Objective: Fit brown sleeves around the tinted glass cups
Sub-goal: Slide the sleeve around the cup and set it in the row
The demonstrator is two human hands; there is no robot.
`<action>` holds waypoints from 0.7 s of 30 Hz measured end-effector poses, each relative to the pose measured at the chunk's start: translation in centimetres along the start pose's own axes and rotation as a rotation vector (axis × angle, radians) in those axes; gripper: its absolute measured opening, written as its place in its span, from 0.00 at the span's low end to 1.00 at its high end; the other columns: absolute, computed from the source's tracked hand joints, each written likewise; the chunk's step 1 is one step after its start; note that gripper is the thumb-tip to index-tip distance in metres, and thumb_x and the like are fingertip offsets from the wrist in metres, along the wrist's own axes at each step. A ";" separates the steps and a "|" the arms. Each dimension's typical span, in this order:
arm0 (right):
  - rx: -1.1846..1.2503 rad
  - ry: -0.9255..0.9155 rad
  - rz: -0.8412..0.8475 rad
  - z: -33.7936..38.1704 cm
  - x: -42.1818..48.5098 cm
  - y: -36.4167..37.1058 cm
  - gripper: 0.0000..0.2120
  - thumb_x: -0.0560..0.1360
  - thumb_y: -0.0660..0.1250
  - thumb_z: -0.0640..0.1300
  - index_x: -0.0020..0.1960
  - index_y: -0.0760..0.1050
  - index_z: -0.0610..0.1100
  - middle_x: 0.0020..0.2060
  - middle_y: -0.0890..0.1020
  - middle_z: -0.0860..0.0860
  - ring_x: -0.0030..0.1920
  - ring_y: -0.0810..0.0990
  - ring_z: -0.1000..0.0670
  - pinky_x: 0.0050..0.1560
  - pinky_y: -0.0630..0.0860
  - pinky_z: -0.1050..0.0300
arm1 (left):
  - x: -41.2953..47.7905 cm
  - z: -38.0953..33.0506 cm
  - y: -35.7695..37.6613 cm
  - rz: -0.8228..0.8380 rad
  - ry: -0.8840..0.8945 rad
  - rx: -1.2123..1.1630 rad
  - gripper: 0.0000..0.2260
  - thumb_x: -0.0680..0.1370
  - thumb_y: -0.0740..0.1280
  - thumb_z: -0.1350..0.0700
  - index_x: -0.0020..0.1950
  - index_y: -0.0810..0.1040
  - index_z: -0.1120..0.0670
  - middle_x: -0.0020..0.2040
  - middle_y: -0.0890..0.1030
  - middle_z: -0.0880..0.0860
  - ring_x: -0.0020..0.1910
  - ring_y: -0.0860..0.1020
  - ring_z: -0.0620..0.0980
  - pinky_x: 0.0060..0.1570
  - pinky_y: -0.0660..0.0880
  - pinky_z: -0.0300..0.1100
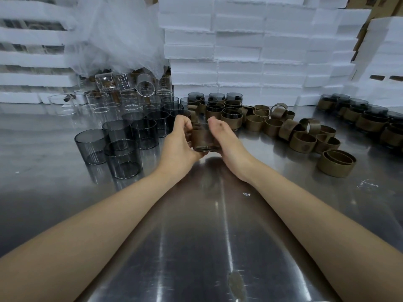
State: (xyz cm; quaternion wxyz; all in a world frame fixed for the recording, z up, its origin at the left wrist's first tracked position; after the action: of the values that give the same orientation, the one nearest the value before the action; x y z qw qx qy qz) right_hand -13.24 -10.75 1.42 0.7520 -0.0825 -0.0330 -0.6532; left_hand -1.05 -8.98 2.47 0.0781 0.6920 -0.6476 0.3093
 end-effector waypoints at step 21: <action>-0.443 -0.375 -0.245 2.4 -1.6 -1.1 0.10 0.70 0.60 0.41 0.39 0.76 0.54 0.29 0.80 0.54 0.33 0.79 0.52 0.40 0.79 0.51 | -0.8 -0.6 1.0 0.166 0.050 0.846 0.07 0.77 0.62 0.60 0.55 0.73 0.55 0.52 0.76 0.53 0.53 0.74 0.54 0.49 0.66 0.45</action>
State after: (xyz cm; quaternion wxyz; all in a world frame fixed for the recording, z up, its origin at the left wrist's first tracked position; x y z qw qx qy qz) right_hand -14.43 -8.94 3.58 0.6120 -0.3591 -0.0377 -0.7036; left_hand -2.15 -8.11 2.19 -0.2216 0.6011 -0.5151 0.5695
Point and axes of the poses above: each hand's wrist, its own x-axis towards the middle knuckle, its own y-axis out of the palm, z = x × y, the point moved 6 cm from there along x, towards the middle knuckle
